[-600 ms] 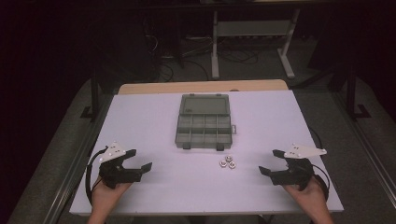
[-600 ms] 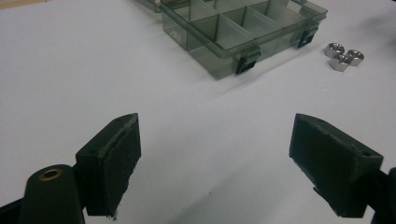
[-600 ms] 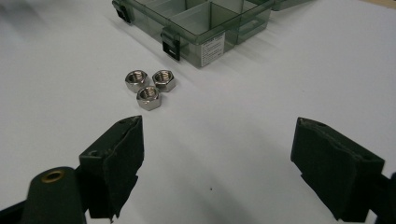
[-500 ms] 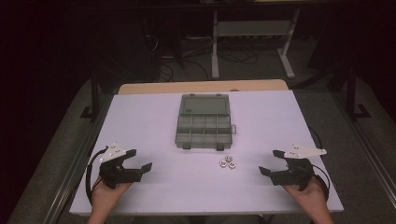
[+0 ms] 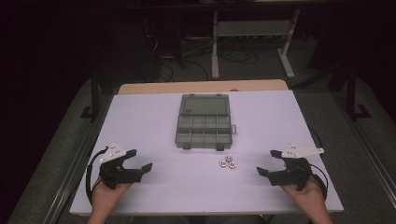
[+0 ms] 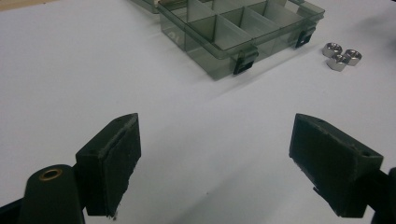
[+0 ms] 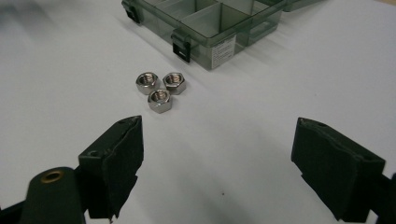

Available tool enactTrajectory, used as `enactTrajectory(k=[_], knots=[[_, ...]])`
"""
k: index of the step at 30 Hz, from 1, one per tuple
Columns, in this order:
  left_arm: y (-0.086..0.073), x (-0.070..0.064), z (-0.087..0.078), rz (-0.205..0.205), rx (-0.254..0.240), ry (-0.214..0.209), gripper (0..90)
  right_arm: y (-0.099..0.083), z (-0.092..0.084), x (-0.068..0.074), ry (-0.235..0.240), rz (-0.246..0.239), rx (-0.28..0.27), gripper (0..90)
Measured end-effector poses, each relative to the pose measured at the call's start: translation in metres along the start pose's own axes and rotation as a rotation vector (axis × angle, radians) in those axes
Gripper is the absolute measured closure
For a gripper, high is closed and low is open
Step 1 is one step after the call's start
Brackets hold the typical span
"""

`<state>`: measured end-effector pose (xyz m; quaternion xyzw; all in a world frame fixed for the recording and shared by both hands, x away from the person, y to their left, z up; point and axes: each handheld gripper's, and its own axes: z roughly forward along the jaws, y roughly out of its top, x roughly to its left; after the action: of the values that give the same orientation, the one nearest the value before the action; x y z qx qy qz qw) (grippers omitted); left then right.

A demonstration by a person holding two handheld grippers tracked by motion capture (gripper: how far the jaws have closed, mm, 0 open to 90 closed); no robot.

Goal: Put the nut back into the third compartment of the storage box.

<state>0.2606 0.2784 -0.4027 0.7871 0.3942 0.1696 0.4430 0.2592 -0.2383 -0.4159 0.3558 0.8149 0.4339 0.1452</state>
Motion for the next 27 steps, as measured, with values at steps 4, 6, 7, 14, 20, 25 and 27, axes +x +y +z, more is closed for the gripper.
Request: enactTrajectory(k=[4,6,7,14,20,25,27], knots=[[0.000,-0.001,0.000,-0.010,0.001,0.001,16.3,0.006,0.003,0.004,0.011,-0.017,0.008,16.0],[-0.001,0.000,0.000,-0.013,-0.001,0.002,16.3,0.010,0.005,0.006,0.018,-0.022,0.011,16.6],[-0.001,0.000,-0.001,-0.014,0.001,0.001,16.3,0.012,0.006,0.006,0.019,-0.033,0.015,17.0],[0.000,0.001,-0.001,-0.015,-0.007,0.003,16.3,0.033,0.014,0.011,0.051,-0.065,0.050,19.1],[0.000,0.003,-0.002,0.002,-0.005,0.005,16.3,0.041,0.029,0.011,0.077,-0.063,0.106,22.0],[0.000,0.003,-0.002,-0.005,-0.007,0.004,16.3,0.045,0.045,0.016,0.110,-0.079,0.159,27.8],[0.001,0.003,-0.003,0.003,0.004,0.005,16.3,0.047,0.051,0.019,0.119,-0.089,0.185,30.3]])
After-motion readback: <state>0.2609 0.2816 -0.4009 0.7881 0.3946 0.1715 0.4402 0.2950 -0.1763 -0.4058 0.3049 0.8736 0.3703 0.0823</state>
